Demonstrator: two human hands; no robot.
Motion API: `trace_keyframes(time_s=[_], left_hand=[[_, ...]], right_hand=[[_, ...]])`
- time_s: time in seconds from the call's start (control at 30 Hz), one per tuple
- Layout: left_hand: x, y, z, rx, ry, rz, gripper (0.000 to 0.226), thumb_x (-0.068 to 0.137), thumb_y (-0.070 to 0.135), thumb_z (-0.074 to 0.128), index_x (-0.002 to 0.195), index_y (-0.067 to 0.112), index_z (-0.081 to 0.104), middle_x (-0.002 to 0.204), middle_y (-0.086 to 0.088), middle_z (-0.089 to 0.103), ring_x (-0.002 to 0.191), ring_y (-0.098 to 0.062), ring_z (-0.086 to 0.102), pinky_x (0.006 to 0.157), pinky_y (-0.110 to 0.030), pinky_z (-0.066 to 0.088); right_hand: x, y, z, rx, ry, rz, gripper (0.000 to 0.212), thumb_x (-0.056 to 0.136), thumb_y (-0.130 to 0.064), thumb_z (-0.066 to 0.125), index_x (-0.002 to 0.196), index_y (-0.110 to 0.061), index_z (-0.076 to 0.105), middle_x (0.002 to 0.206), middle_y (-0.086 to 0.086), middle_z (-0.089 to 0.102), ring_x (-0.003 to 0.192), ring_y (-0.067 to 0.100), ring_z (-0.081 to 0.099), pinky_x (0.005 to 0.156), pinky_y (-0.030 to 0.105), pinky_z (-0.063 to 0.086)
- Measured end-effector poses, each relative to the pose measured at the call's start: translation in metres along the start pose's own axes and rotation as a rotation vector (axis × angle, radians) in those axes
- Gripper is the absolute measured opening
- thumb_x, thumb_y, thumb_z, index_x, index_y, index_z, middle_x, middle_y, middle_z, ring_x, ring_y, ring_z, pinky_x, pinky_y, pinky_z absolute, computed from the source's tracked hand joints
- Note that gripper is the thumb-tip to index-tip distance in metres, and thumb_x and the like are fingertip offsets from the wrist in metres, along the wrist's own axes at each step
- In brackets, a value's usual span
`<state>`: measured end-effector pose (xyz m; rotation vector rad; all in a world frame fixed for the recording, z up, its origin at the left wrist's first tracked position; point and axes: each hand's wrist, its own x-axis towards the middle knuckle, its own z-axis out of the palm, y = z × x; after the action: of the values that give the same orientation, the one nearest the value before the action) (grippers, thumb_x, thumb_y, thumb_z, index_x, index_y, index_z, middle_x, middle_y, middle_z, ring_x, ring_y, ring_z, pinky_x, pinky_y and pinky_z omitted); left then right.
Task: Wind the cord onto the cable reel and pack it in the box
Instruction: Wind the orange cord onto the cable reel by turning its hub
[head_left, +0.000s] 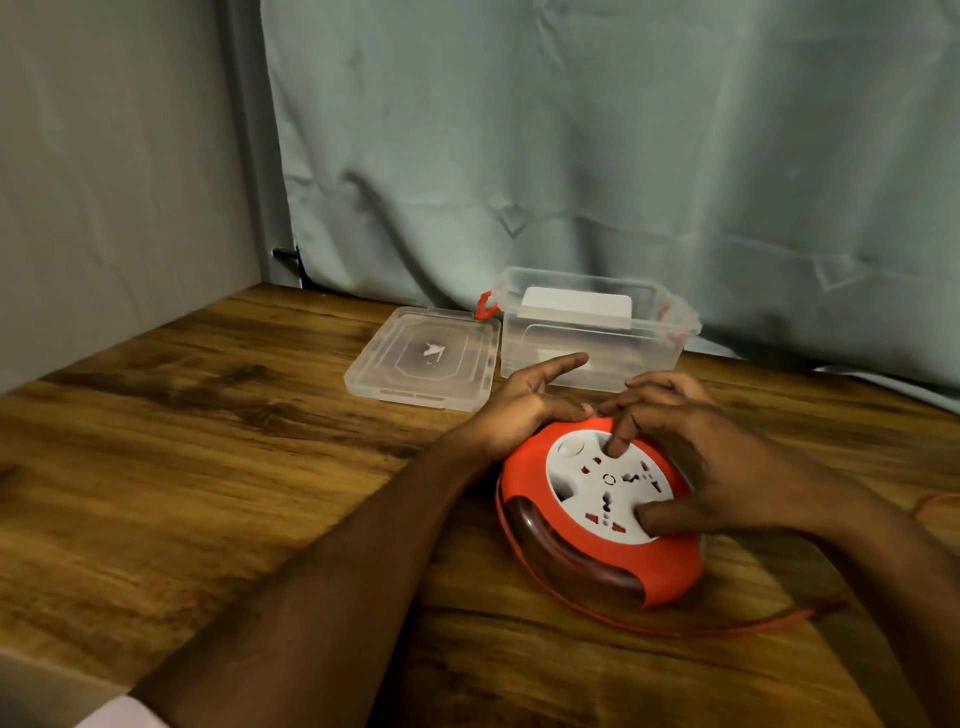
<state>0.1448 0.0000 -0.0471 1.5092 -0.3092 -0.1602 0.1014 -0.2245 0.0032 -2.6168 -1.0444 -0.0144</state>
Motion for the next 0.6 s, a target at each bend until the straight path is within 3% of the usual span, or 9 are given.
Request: trace_keyframes(time_s=[0.2,0.4,0.6], left_hand=[[0.0004,-0.0013,-0.0007,-0.010,0.002,0.010,0.081,0.077,0.005,0.066,0.152,0.016,0.040,0.126,-0.033,0.064,0.122,-0.048,0.060,0.110,-0.053,0.046],[0.0015,-0.0028,-0.0020,-0.028,-0.009,0.001,0.081,0.076,0.008,0.068,0.151,0.021,0.041,0.126,-0.038,0.062,0.122,-0.054,0.057,0.109,-0.060,0.043],[0.0013,-0.0026,-0.0028,-0.014,-0.011,0.010,0.077,0.079,0.007,0.067,0.150,0.023,0.044,0.121,-0.036,0.065,0.116,-0.049,0.063,0.103,-0.054,0.049]], right_hand=[[-0.0009,-0.0009,-0.0003,-0.002,0.031,0.011,0.057,0.053,-0.062,0.078,0.108,-0.054,0.062,0.143,-0.042,0.040,0.151,-0.001,0.011,0.122,0.048,0.029],[-0.0011,-0.0026,-0.0002,0.000,0.021,0.057,0.059,0.052,-0.066,0.077,0.108,-0.058,0.060,0.148,-0.038,0.035,0.151,-0.002,0.008,0.124,0.045,0.029],[-0.0002,-0.0005,0.0016,-0.011,0.040,0.030,0.057,0.052,-0.065,0.077,0.107,-0.055,0.063,0.146,-0.036,0.042,0.152,0.000,0.011,0.122,0.048,0.030]])
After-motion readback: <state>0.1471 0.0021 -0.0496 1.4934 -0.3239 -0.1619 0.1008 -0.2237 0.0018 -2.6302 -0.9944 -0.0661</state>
